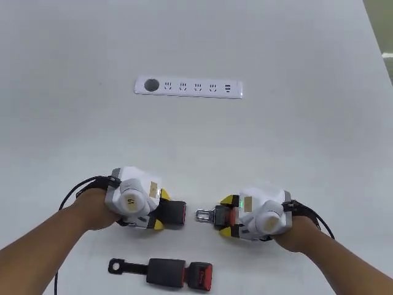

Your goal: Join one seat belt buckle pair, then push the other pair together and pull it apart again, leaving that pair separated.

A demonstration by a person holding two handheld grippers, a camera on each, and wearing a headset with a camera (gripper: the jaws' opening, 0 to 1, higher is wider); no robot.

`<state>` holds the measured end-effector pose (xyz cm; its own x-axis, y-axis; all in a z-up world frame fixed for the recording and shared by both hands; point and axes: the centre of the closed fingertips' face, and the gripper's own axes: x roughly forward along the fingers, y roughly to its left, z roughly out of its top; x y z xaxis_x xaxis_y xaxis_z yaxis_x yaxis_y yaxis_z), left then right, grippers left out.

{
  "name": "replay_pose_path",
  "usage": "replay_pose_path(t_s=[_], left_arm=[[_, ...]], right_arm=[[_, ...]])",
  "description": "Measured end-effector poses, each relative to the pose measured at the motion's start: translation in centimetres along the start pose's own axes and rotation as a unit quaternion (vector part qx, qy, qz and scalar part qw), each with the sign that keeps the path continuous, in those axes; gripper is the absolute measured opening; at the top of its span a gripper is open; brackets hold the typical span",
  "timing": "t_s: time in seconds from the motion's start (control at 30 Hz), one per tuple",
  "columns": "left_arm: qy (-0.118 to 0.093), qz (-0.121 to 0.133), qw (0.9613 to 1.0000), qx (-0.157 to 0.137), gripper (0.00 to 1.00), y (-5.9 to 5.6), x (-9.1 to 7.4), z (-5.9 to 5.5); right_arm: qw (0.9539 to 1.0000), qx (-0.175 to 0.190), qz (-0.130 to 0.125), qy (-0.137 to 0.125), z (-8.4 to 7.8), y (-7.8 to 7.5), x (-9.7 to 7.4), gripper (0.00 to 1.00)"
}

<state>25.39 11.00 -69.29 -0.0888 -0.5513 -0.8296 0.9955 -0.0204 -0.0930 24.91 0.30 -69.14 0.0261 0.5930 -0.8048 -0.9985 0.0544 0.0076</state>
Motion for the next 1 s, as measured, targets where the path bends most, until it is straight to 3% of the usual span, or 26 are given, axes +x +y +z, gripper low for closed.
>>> replay_pose_path(t_s=[0.33,1.0], left_arm=[[0.000,0.000,1.0000,-0.003,0.33,0.0,0.0,-0.1],[0.002,0.003,1.0000,-0.004,0.33,-0.1,-0.1,0.0]], right_arm=[[0.9999,0.009,-0.005,0.001,-1.2,0.7,-2.1,0.33],[0.9998,0.020,-0.009,0.005,-5.0,0.3,-3.7,0.33]])
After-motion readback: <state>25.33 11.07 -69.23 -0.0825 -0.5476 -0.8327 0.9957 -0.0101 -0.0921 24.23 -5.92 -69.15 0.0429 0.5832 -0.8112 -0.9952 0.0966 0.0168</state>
